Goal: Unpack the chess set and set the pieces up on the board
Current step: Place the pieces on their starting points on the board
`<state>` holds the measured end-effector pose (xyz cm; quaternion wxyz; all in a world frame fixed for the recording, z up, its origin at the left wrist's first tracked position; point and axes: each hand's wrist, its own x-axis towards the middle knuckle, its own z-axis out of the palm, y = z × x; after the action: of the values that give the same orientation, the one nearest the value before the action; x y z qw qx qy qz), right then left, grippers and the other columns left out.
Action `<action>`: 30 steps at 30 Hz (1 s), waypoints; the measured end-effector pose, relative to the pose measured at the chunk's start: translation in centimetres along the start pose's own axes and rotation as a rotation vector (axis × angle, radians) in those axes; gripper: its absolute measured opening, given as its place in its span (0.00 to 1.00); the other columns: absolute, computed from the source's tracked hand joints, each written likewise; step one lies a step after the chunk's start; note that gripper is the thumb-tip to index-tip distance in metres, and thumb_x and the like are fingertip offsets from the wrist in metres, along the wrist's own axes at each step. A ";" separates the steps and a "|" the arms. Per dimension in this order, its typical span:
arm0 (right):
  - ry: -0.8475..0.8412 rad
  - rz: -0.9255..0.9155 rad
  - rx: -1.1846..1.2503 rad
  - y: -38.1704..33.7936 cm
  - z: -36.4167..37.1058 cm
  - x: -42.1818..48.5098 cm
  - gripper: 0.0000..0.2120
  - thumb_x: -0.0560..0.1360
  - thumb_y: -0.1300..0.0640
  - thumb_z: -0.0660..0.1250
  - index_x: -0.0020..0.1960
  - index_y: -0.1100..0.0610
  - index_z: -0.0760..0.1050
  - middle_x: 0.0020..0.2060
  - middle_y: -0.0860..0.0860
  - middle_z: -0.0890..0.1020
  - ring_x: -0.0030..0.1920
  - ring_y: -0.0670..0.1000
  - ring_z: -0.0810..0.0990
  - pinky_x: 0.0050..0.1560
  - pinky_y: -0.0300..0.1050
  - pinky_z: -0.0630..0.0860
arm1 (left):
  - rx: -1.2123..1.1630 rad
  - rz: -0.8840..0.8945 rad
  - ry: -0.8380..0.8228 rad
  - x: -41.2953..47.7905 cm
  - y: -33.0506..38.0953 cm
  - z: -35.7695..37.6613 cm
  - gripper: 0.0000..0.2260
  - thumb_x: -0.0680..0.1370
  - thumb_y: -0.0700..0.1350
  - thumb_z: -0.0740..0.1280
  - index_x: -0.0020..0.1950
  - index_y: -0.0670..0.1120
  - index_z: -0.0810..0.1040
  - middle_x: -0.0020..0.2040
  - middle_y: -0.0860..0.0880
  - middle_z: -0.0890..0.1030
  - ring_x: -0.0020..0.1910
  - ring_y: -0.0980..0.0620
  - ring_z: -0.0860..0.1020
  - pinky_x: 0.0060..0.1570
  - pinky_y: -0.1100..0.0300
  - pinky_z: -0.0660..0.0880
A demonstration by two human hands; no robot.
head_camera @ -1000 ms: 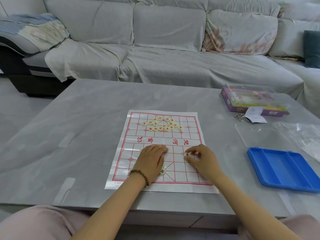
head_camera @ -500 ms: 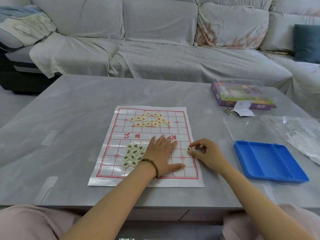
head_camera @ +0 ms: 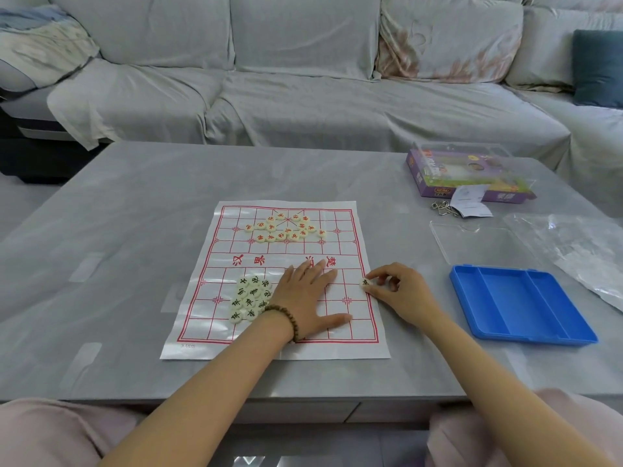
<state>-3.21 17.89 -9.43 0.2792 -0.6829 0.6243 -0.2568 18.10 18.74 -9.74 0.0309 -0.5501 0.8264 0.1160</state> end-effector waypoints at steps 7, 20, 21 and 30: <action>0.066 -0.023 0.004 -2.0 0.4 -0.6 0.12 0.72 0.51 0.70 0.54 0.45 0.75 0.44 0.43 0.75 0.37 0.46 0.71 0.37 0.30 0.68 | -0.450 -0.088 0.281 -3.0 -5.0 -3.7 0.24 0.78 0.60 0.51 0.70 0.51 0.66 0.72 0.53 0.65 0.71 0.54 0.62 0.68 0.56 0.59; -0.329 -0.207 -0.054 -10.4 7.1 0.4 0.11 0.72 0.53 0.70 0.54 0.48 0.80 0.46 0.44 0.77 0.42 0.43 0.72 0.43 0.32 0.69 | -0.518 -0.132 0.344 -8.7 -10.1 -1.1 0.15 0.76 0.56 0.63 0.61 0.54 0.74 0.62 0.58 0.71 0.61 0.61 0.66 0.61 0.65 0.62; -0.349 -0.213 -0.069 -10.5 6.9 0.3 0.11 0.73 0.54 0.70 0.56 0.49 0.80 0.46 0.44 0.76 0.42 0.42 0.72 0.43 0.31 0.68 | -0.503 -0.125 0.341 -8.6 -9.8 -0.9 0.16 0.76 0.56 0.63 0.62 0.54 0.74 0.62 0.58 0.71 0.61 0.61 0.65 0.61 0.66 0.61; -0.273 -0.151 -0.239 -9.1 5.5 -0.3 0.08 0.71 0.48 0.71 0.48 0.47 0.75 0.46 0.43 0.75 0.46 0.45 0.73 0.44 0.32 0.68 | -0.449 -0.087 0.306 -6.9 -7.6 -0.6 0.15 0.78 0.55 0.60 0.63 0.53 0.74 0.65 0.56 0.71 0.66 0.56 0.65 0.67 0.59 0.62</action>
<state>7.13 19.10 -6.95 0.2581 -0.7847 0.5535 -0.1061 27.86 22.04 -9.15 -0.2120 -0.5892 0.7507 0.2107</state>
